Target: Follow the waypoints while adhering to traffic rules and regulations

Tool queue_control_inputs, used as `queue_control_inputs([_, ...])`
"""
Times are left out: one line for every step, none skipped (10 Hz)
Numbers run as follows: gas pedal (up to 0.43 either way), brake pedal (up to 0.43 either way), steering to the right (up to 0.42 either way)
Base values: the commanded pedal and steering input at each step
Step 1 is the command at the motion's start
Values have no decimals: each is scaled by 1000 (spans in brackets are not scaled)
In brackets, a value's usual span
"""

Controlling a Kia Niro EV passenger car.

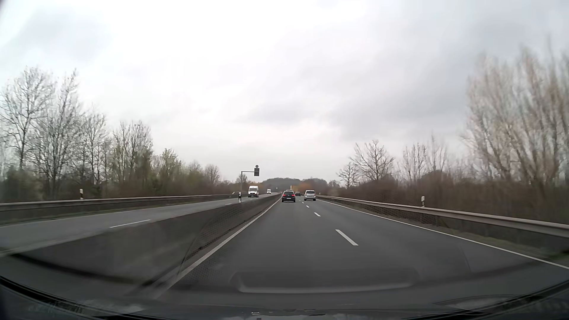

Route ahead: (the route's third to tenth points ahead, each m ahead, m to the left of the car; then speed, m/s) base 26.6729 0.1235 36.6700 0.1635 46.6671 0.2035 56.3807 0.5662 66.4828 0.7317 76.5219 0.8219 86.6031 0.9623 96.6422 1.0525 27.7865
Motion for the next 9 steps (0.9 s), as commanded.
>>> queue_control_inputs([0, 0, 0])
queue_control_inputs([0, 0, 0])
queue_control_inputs([0, 0, 0])
queue_control_inputs([0, 0, -1])
queue_control_inputs([0, 0, -1])
queue_control_inputs([0, 0, -1])
queue_control_inputs([0, 0, -1])
queue_control_inputs([0, 0, -1])
queue_control_inputs([0, 0, -1])
